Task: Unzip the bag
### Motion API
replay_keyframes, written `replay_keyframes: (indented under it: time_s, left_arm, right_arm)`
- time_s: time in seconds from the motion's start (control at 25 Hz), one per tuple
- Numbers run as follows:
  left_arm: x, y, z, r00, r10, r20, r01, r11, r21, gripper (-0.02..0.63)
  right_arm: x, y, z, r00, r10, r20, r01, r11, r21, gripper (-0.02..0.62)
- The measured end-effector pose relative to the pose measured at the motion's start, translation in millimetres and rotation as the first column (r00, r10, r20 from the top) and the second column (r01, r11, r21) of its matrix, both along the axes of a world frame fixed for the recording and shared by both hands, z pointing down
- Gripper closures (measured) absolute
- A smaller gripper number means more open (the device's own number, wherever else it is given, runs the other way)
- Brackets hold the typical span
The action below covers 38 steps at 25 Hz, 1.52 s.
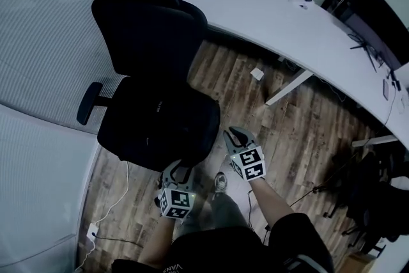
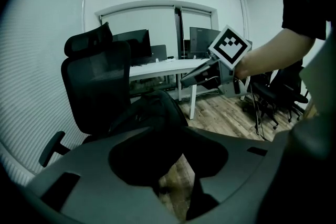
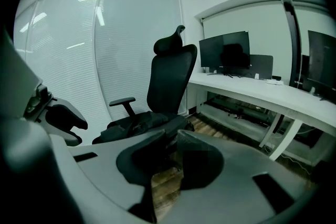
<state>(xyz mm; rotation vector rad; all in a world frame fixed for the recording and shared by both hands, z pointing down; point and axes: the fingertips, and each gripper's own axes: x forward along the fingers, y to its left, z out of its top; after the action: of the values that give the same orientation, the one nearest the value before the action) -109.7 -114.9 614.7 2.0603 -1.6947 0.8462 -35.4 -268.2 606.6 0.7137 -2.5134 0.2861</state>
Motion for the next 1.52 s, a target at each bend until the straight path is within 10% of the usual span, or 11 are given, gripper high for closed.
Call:
replay_keyframes:
  time_s: [0.72,1.52]
  left_arm:
    - [-15,60,-78,1.000,0.030,-0.009,-0.028,0.991,0.128,0.463]
    - [-20,156,-171,0.995,0.099,0.012,-0.098,0.956,0.276,0.463]
  right_arm:
    - [58,115,-75,0.959,0.255,0.123,-0.254,0.967,-0.026,0.546]
    - [65,229,-169,0.926,0.297,0.235,-0.322,0.944,0.074,0.546]
